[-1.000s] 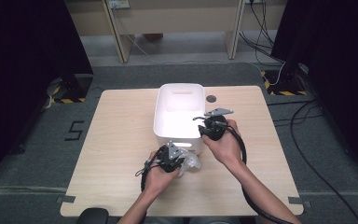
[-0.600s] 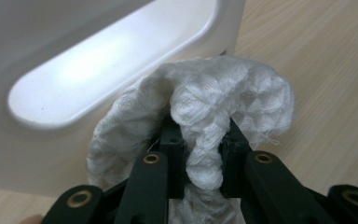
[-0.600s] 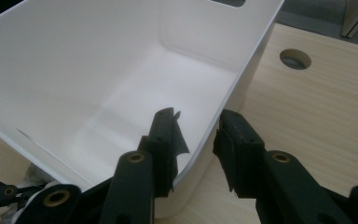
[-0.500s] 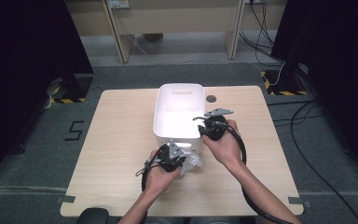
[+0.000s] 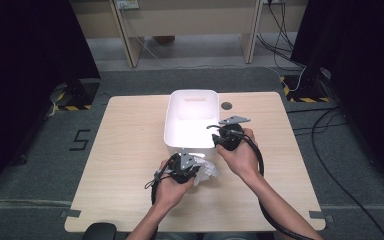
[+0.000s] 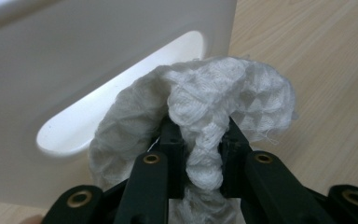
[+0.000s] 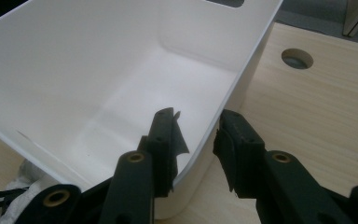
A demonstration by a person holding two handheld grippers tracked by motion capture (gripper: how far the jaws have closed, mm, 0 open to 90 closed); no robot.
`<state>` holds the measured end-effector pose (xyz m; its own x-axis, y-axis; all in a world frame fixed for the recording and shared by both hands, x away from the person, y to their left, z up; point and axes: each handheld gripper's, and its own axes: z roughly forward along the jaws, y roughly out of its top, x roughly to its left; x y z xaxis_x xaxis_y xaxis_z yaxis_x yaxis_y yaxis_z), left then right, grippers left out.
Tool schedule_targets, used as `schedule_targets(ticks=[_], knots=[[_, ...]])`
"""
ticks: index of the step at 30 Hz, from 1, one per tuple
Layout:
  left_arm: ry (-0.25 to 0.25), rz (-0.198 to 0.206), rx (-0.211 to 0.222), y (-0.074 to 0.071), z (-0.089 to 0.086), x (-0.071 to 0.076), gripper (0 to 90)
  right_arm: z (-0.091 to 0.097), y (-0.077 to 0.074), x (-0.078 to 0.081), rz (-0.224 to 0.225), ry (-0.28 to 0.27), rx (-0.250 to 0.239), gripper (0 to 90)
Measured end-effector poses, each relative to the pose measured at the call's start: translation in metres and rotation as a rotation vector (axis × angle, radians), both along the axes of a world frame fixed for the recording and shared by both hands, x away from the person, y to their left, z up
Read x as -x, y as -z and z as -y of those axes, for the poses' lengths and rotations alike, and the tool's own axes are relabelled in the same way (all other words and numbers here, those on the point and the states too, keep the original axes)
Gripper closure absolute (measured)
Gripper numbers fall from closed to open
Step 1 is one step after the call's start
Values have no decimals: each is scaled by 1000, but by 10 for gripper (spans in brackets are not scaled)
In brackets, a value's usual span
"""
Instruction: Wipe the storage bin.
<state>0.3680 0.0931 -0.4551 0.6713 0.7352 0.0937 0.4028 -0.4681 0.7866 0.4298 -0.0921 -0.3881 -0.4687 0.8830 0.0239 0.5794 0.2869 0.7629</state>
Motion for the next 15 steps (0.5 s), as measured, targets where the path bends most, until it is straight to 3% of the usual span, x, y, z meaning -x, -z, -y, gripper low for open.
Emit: schedule_targets(ticks=[15], knots=[[0,26,29,-17,1,3,761,-1,0,0,-5,4,-3,671]])
